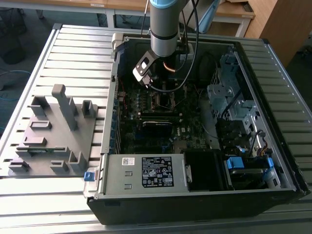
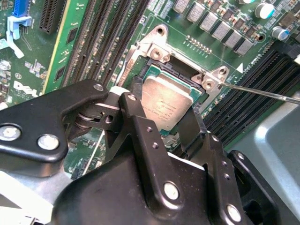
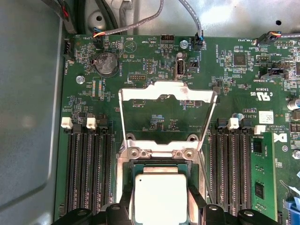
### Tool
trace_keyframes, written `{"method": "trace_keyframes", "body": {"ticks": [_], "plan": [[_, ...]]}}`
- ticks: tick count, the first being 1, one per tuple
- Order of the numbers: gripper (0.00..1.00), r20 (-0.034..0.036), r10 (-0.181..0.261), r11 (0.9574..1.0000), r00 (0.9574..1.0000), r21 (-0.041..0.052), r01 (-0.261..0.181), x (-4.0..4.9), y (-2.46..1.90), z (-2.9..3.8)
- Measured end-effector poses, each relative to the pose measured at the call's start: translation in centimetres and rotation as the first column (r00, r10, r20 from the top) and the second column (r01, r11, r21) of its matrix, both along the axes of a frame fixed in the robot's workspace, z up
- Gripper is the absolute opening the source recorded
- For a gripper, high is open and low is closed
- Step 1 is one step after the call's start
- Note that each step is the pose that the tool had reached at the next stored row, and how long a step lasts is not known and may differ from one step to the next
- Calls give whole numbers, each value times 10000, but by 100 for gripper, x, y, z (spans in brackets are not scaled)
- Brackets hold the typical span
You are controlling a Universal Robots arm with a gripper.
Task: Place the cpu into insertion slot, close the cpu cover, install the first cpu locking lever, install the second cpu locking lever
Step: 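Place the cpu into insertion slot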
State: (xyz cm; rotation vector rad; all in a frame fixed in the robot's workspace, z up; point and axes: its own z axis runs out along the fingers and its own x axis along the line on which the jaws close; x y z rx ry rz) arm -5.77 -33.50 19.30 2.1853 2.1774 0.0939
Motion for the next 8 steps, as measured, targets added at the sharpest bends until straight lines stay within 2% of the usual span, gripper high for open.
{"method": "trace_keyframes", "body": {"ticks": [8], "plan": [[54,-1,0,10000,10000,-2,0,0,0,-7]]}}
